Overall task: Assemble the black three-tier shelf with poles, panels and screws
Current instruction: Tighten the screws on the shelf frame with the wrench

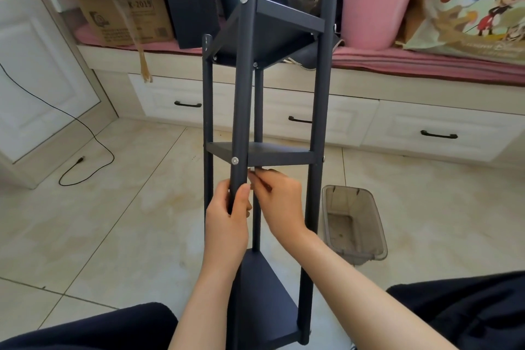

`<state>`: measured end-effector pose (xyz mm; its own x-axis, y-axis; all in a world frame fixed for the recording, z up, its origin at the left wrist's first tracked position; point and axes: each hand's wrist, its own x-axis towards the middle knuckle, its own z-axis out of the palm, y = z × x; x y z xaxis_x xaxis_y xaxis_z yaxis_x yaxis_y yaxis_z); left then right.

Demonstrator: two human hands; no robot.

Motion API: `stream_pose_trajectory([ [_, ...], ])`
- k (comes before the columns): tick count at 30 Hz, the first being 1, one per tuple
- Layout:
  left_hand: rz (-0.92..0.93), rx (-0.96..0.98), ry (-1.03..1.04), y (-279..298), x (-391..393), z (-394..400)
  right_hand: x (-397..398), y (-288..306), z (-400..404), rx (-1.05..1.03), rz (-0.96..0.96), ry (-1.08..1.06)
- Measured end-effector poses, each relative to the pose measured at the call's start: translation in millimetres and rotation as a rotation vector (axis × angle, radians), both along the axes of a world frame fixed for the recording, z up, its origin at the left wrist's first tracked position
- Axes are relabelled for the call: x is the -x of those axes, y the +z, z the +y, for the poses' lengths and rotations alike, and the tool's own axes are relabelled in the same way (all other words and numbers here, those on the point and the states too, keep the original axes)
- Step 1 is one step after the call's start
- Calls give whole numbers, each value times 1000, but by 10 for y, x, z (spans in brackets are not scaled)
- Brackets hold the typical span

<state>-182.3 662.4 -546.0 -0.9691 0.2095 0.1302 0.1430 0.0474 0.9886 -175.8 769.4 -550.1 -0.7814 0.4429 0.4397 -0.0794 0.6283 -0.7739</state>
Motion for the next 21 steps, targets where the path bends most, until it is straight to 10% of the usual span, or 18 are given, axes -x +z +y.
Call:
stream_pose_trajectory([
  [11,5,-4,16,-56,25,-6,261,-188,-120,129,206,-44],
  [21,8,2,31,-48,55,-10,213,-224,-140,305,-13,23],
])
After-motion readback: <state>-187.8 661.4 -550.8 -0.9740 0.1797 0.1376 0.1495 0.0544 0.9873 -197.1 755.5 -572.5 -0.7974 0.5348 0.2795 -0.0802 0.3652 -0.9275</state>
